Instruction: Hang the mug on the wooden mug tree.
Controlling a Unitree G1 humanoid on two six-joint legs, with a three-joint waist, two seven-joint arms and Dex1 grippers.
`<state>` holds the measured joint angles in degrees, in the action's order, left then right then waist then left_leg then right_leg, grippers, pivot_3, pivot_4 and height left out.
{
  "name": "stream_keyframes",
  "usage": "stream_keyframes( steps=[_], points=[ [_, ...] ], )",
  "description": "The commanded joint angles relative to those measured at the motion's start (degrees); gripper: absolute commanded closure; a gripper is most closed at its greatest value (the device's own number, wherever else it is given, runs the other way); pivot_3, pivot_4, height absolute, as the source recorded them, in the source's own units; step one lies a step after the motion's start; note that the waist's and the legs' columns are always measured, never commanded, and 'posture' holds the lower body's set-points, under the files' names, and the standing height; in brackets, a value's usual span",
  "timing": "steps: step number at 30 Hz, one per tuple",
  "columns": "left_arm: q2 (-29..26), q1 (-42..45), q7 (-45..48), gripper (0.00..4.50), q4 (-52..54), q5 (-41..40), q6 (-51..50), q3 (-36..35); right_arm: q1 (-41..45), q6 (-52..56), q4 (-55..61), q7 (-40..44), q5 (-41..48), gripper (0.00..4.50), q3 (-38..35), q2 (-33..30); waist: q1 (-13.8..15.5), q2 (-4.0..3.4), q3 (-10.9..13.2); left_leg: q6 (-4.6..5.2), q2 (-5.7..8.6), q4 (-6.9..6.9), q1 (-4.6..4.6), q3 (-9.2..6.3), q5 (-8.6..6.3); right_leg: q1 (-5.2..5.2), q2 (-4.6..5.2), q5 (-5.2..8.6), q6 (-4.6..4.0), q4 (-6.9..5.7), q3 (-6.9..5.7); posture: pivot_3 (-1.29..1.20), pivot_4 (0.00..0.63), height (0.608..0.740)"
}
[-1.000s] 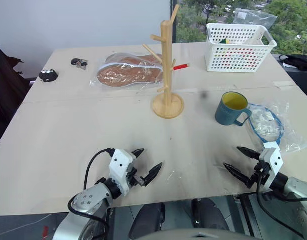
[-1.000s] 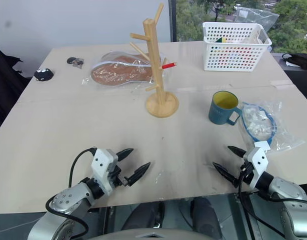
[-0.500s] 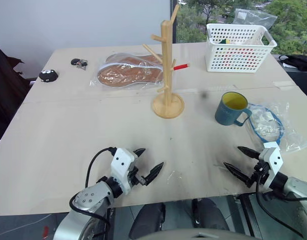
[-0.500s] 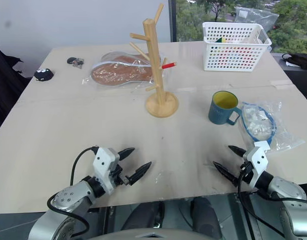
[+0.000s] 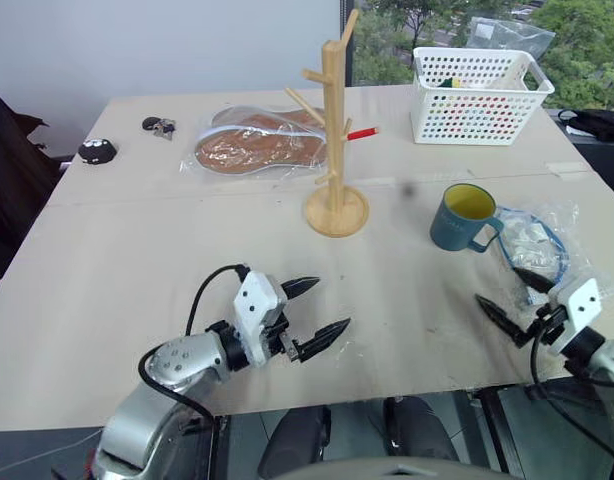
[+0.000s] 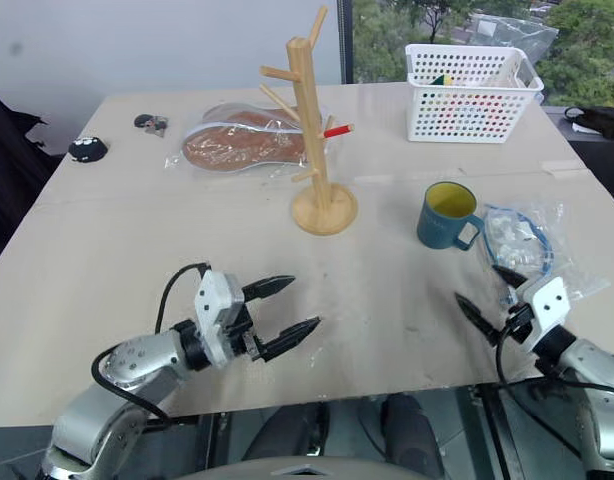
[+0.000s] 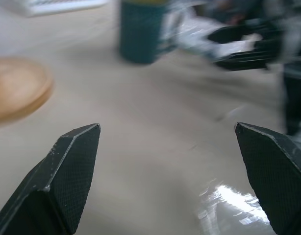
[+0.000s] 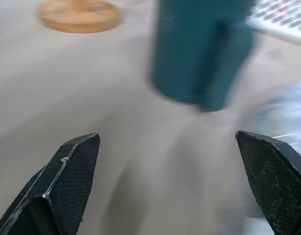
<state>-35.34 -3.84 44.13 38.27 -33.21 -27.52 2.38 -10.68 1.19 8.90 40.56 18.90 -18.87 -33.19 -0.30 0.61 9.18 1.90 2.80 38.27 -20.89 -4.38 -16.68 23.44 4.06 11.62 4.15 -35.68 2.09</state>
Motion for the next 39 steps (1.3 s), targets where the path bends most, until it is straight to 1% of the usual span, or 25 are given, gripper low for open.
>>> stream_keyframes(
  steps=[1, 4, 5, 8, 11, 14, 16, 17, 21, 22, 23, 24, 25, 32, 39],
  points=[
    [-1.9, 5.5, 2.3, 0.0, 3.3, -6.6, -3.8, -1.2, 1.7, 1.1, 0.4, -3.4, -2.9, 0.03, -1.7, -2.1, -0.1, 0.0, 0.0, 0.0, 0.0, 0.0, 0.0, 0.0, 0.0, 0.0, 0.0, 0.0, 0.0, 0.0, 0.0, 0.0, 0.15, 0.74],
    [-3.3, 12.2, 2.6, 0.0, 3.6, -10.8, -7.9, -0.9, 3.0, 4.0, -0.1, -5.8, -6.1, 0.03, -0.9, -4.0, -0.1, 0.01, 0.0, 0.0, 0.01, 0.0, -0.02, -0.01, 0.01, 0.0, -0.01, -0.03, 0.04, 0.0, -0.01, 0.0, 0.15, 0.74],
    [-3.6, 14.0, 2.4, 0.0, 3.6, -11.8, -9.1, -0.7, 3.4, 6.0, -0.2, -6.8, -7.3, 0.03, -0.6, -4.6, -0.2, 0.01, 0.0, -0.01, 0.01, 0.0, -0.02, 0.0, 0.01, 0.0, -0.01, -0.11, 0.18, 0.0, 0.0, 0.0, 0.15, 0.74],
    [-4.0, 18.3, 1.4, 0.0, 3.6, -13.4, -11.7, 0.0, 5.4, 13.3, -0.5, -8.8, -8.8, 0.03, 0.2, -6.2, -0.3, 0.02, 0.0, -0.03, 0.03, 0.01, -0.02, 0.02, 0.03, 0.0, -0.01, -0.13, 0.2, 0.01, 0.04, 0.0, 0.15, 0.74],
    [-4.0, 20.7, 1.0, 0.0, 3.9, -14.0, -13.2, 0.3, 8.3, 23.3, -0.1, -10.2, -7.7, 0.03, 0.7, -6.5, -0.4, 0.04, 0.0, -0.12, 0.02, 0.0, -0.02, 0.03, 0.08, 0.01, -0.03, -0.13, 0.2, 0.01, 0.07, 0.0, 0.15, 0.74],
    [-4.0, 21.3, 0.7, 0.0, 4.0, -14.4, -13.9, 0.2, 9.8, 29.3, 1.3, -9.7, -5.9, 0.03, 0.9, -6.2, -0.3, 0.03, 0.0, -0.08, 0.01, 0.0, -0.03, 0.02, 0.06, 0.01, -0.04, -0.13, 0.19, 0.01, 0.08, 0.0, 0.15, 0.74],
    [-4.2, 21.2, 0.8, 0.0, 4.0, -14.4, -14.0, 0.1, 10.5, 31.9, 1.9, -9.6, -6.1, 0.53, 1.7, -6.7, -0.3, 0.04, 0.0, -0.07, 0.01, 0.0, -0.04, 0.02, 0.06, 0.01, -0.04, -0.13, 0.19, 0.01, 0.07, 0.0, 0.15, 0.74],
    [-4.3, 21.1, 0.7, 0.0, 4.1, -14.3, -14.0, 0.0, 10.7, 32.7, 2.1, -9.5, -6.1, 0.88, 1.9, -6.9, -0.3, 0.05, 0.0, -0.07, 0.01, 0.01, -0.04, 0.03, 0.06, 0.01, -0.03, -0.13, 0.2, 0.01, 0.08, 0.0, 0.15, 0.74],
    [-3.7, 20.0, -0.8, 0.0, 5.9, -14.2, -14.0, 0.1, 11.2, 33.3, 2.6, -10.1, -6.4, 2.88, 1.6, -6.5, -0.3, 0.07, 0.0, -0.05, 0.02, 0.02, -0.03, 0.03, 0.04, 0.01, -0.03, -0.13, 0.2, 0.01, 0.08, 0.0, 0.15, 0.74],
    [-3.5, 19.7, -1.3, 0.0, 6.6, -14.2, -14.0, 0.4, 11.3, 33.5, 2.6, -10.3, -6.4, 3.3, 1.5, -6.4, -0.3, 0.07, 0.0, -0.04, 0.01, 0.02, -0.03, 0.03, 0.04, 0.01, -0.03, -0.13, 0.2, 0.01, 0.07, 0.0, 0.15, 0.74],
    [-3.3, 19.5, -1.8, 0.0, 7.2, -14.0, -14.0, 0.7, 11.4, 33.5, 2.6, -10.5, -6.6, 3.85, 1.3, -6.4, -0.3, 0.08, 0.0, -0.05, 0.01, 0.02, -0.03, 0.03, 0.05, 0.01, -0.03, -0.13, 0.2, 0.02, 0.08, 0.0, 0.15, 0.74],
    [-3.2, 19.3, -2.2, 0.0, 7.7, -13.5, -13.8, 1.1, 11.4, 33.5, 2.6, -10.7, -6.8, 4.27, 1.3, -6.6, -0.3, 0.1, 0.1, -0.06, 0.01, 0.02, -0.03, 0.04, 0.05, 0.0, -0.03, -0.13, 0.2, 0.01, 0.09, 0.0, 0.15, 0.74],
    [-3.0, 19.3, -2.7, 0.0, 8.1, -13.0, -13.7, 1.6, 11.4, 33.4, 2.6, -11.0, -7.1, 4.4, 1.0, -6.8, -0.3, 0.14, 0.1, -0.06, 0.01, 0.02, -0.03, 0.04, 0.05, 0.0, -0.03, -0.13, 0.21, 0.01, 0.09, 0.0, 0.15, 0.74],
    [-1.1, 21.2, -3.2, 0.0, 7.2, -11.3, -12.7, 4.2, 12.4, 33.6, -1.5, -15.9, -9.4, 4.4, -4.9, -9.2, 0.0, 0.15, 0.1, -0.09, 0.06, 0.04, -0.04, 0.04, 0.07, -0.01, -0.01, -0.14, 0.21, 0.01, 0.09, 0.0, 0.15, 0.74],
    [0.0, 23.1, -2.7, 0.0, 5.9, -10.8, -12.3, 5.2, 12.7, 32.9, -8.7, -18.8, -11.1, 4.4, -11.2, -13.7, -0.1, 0.14, 0.1, -0.16, 0.06, 0.02, -0.08, 0.05, 0.12, 0.01, -0.02, -0.13, 0.2, 0.02, 0.09, 0.0, 0.15, 0.74]
  ],
)
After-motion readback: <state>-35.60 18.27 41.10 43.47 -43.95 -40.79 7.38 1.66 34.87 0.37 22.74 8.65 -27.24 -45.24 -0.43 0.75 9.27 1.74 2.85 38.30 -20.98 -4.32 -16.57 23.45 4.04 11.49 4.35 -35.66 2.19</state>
